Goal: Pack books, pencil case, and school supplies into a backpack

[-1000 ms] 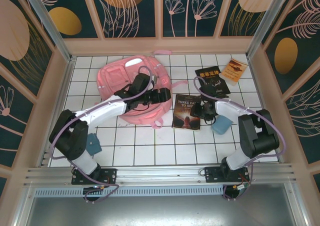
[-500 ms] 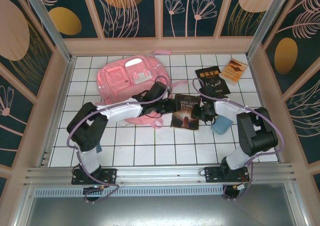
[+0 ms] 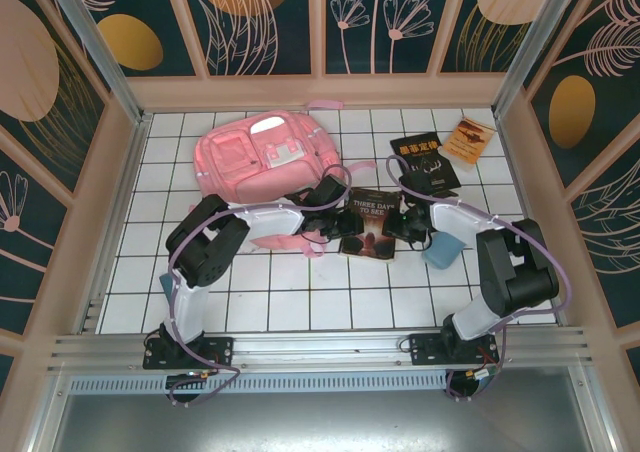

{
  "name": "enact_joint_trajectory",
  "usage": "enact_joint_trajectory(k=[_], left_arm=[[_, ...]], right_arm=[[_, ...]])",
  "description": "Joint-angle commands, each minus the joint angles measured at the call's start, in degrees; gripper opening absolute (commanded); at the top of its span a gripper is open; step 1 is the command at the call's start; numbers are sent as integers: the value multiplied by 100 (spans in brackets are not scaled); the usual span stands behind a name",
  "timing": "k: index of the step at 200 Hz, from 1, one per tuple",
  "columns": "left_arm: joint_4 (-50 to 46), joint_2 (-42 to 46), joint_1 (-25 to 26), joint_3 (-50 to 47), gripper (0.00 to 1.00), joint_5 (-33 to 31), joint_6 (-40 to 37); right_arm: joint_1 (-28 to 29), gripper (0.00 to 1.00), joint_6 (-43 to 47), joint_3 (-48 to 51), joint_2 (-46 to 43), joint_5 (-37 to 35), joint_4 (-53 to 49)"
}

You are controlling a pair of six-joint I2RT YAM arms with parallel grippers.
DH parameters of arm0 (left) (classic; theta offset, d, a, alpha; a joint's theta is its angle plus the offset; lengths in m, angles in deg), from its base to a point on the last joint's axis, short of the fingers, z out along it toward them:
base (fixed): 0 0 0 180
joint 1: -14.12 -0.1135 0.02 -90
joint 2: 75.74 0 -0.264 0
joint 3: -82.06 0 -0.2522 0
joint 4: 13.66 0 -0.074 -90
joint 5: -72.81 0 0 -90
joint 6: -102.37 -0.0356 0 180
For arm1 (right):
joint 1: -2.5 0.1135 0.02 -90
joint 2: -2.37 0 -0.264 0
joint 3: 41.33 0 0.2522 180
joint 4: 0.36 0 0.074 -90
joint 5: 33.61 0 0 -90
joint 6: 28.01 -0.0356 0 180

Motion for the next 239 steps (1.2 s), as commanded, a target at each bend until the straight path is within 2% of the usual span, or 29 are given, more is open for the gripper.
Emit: enact_joint_trajectory(k=[1, 39, 73, 91, 115, 136, 165, 206, 239], left_arm=[[-235, -229, 38, 80, 33, 42, -21], [-248, -240, 36, 79, 32, 20, -28], [-200, -240, 33, 114, 32, 50, -28], [-186, -256, 33, 114, 32, 59, -30], [-163, -280, 34, 65, 31, 34, -21], [-108, -298, 36, -7, 30, 41, 11], [-101, -277, 40, -1, 30, 44, -3], [-111, -78, 32, 205, 30, 103, -77], [-327, 355, -100, 742, 47, 173, -417]], right_arm=[[130, 28, -46, -83, -222, 173, -277], [187, 13, -168, -238, -355, -205, -531], [174, 3, -231, -253, -563, -44, -478], [172, 5, -265, -242, -610, 154, -388], [175, 21, -371, -132, -572, 536, -202], [174, 22, -462, -36, -545, 786, 3], [172, 15, -564, -51, -499, 644, 44], [130, 1, -601, -250, -747, -154, -343], [-60, 0, -416, -419, -1229, -293, -467]])
